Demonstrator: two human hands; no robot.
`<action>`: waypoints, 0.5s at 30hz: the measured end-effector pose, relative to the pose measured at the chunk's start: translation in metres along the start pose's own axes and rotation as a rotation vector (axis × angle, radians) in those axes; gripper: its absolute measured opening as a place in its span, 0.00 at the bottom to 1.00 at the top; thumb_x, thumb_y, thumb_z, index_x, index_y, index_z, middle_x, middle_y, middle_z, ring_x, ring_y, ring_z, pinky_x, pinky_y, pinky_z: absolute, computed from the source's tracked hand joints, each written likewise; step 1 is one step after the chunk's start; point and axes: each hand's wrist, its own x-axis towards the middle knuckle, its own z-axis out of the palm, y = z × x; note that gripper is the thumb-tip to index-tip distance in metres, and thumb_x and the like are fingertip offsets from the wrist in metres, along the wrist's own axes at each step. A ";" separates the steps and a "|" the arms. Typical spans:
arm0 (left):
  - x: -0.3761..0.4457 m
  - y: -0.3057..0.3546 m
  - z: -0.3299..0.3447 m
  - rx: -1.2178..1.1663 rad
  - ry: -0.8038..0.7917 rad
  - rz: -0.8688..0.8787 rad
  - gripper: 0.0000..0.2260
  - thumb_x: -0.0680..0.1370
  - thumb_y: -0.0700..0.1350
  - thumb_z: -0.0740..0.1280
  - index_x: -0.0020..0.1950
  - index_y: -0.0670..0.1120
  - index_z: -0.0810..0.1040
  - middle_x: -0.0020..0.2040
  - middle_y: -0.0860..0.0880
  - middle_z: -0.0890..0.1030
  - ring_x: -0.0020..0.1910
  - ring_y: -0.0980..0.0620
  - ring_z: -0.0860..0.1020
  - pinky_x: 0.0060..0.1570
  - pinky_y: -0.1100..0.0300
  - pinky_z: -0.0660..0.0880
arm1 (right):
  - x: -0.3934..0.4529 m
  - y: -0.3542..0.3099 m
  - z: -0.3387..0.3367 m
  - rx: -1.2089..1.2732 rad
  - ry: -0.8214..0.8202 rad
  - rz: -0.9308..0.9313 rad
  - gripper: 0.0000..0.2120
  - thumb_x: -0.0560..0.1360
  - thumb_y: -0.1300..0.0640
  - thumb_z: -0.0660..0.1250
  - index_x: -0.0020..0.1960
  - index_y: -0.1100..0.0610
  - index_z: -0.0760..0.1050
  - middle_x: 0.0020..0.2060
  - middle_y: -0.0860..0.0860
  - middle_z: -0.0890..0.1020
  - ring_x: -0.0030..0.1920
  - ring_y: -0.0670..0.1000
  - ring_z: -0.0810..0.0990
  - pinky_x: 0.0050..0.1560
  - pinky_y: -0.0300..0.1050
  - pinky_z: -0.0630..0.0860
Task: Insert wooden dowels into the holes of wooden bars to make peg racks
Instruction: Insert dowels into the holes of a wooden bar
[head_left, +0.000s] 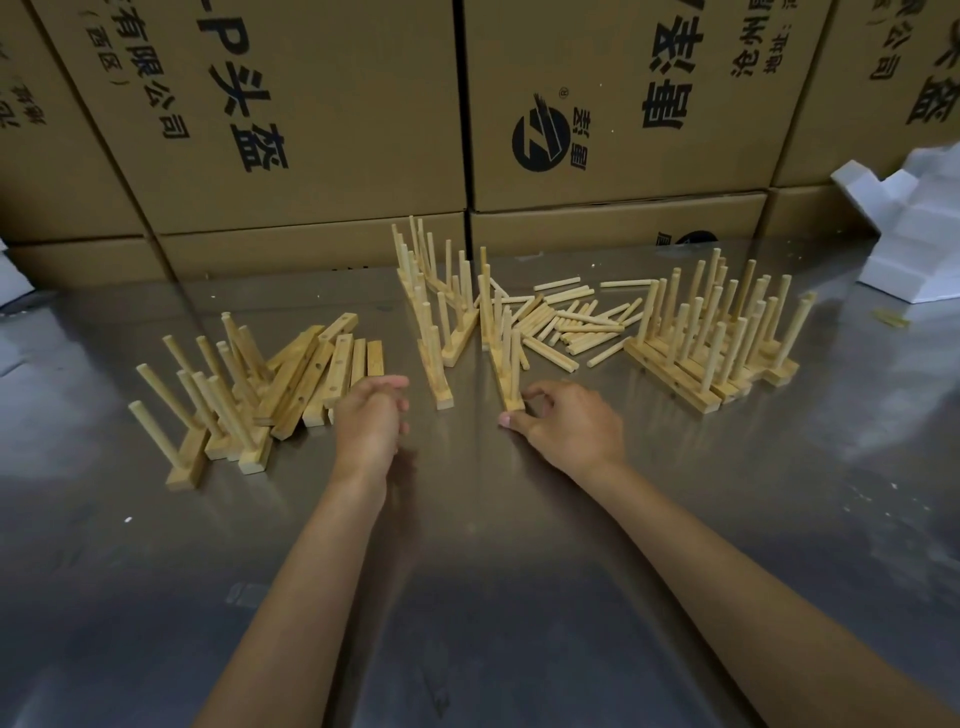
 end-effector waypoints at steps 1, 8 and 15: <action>0.003 -0.001 -0.002 -0.001 0.031 0.026 0.15 0.80 0.36 0.57 0.50 0.50 0.81 0.42 0.51 0.77 0.37 0.54 0.73 0.37 0.61 0.69 | 0.004 -0.003 0.003 -0.033 0.020 0.011 0.21 0.70 0.34 0.70 0.59 0.43 0.79 0.47 0.44 0.80 0.53 0.50 0.80 0.42 0.42 0.66; 0.023 -0.015 -0.022 0.547 0.288 0.408 0.14 0.79 0.37 0.61 0.62 0.43 0.80 0.57 0.44 0.77 0.61 0.44 0.72 0.55 0.57 0.66 | 0.023 -0.020 0.013 -0.100 0.073 0.091 0.21 0.67 0.28 0.69 0.42 0.45 0.73 0.38 0.44 0.77 0.44 0.49 0.76 0.40 0.44 0.64; 0.033 -0.029 -0.018 1.235 0.013 0.572 0.20 0.82 0.50 0.60 0.73 0.45 0.72 0.81 0.45 0.58 0.80 0.44 0.49 0.77 0.46 0.44 | 0.012 -0.004 0.006 0.221 -0.024 0.126 0.21 0.68 0.31 0.70 0.47 0.47 0.78 0.35 0.40 0.75 0.41 0.44 0.75 0.40 0.42 0.67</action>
